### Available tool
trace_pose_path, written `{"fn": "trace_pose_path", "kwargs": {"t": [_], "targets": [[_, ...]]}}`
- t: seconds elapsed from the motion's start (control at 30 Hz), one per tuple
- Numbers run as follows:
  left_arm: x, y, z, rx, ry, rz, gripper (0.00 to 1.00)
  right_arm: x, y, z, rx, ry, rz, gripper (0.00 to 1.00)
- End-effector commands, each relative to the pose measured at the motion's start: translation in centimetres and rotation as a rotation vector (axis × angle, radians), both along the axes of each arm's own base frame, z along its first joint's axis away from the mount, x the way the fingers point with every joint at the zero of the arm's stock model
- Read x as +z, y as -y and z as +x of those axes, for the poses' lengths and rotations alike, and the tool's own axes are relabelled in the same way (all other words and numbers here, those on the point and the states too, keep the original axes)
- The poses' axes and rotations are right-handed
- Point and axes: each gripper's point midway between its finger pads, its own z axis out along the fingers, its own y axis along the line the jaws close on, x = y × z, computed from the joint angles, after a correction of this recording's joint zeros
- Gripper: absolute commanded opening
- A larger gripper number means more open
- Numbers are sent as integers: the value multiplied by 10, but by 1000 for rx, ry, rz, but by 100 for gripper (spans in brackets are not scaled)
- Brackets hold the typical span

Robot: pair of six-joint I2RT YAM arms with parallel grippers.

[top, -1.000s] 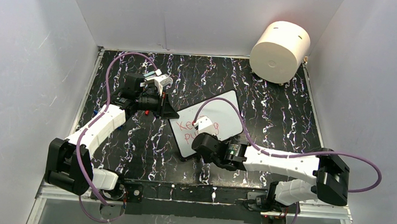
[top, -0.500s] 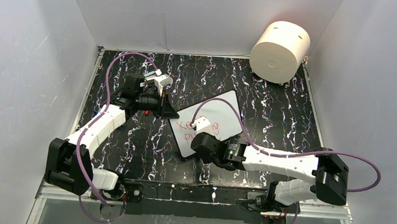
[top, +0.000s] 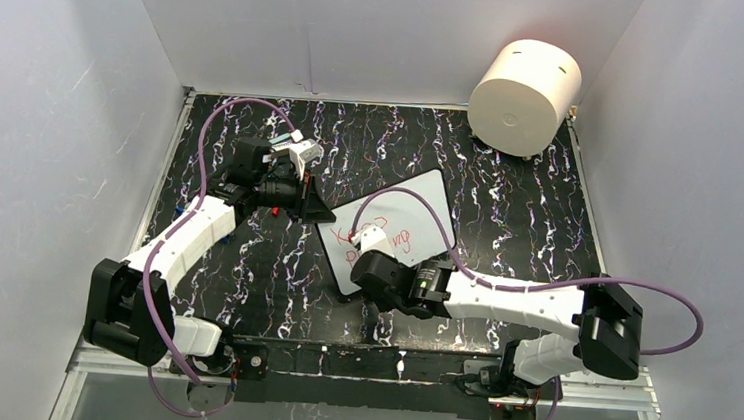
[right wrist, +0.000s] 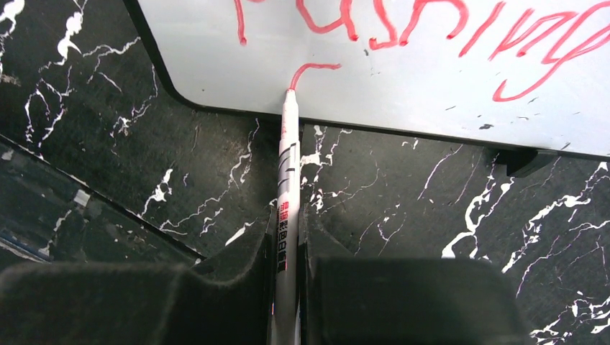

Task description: Write a sentence on the whiteboard

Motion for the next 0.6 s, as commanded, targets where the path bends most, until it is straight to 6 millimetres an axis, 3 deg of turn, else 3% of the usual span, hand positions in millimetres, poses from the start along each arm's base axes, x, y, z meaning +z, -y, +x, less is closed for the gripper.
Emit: {"fn": "trace_pose_path", "kwargs": {"t": [0.0,0.37,0.57], "targets": [[-29,-13,2,73,-48,113,0,8,-10,1,0,6,19,0],[-31,-13,3,74,-50,116,0,6,-23,-9,48,-13,21,0],[-30,-13,3,75,-48,115,0,24,-23,-6,35,26,100,0]]}}
